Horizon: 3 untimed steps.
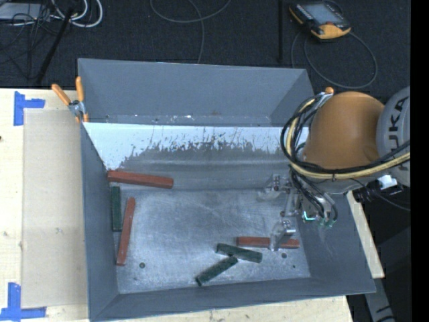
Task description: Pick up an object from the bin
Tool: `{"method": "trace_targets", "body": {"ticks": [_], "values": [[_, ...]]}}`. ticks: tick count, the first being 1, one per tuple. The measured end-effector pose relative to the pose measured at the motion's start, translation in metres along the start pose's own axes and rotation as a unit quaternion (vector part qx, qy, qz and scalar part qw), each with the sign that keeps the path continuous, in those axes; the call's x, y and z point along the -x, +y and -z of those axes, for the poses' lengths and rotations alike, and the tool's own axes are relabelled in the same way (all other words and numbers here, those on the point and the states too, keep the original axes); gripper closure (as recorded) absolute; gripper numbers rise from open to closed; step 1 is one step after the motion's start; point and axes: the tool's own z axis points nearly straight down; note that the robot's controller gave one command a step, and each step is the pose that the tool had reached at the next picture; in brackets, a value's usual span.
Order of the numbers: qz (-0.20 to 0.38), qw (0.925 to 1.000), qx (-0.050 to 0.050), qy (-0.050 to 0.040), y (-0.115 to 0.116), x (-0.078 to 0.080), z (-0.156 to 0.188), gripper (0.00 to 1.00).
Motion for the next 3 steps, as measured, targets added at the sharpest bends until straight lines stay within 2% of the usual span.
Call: {"method": "trace_targets", "body": {"ticks": [1,2,3], "values": [[0.000,1.0000,0.000,-0.0035,0.000,0.002,0.003,0.00],[0.038,0.9993,-0.001,-0.0063,-0.002,0.002,-0.040,0.00],[0.048,0.9988,-0.001,-0.0065,-0.004,0.003,-0.061,0.00]]}}
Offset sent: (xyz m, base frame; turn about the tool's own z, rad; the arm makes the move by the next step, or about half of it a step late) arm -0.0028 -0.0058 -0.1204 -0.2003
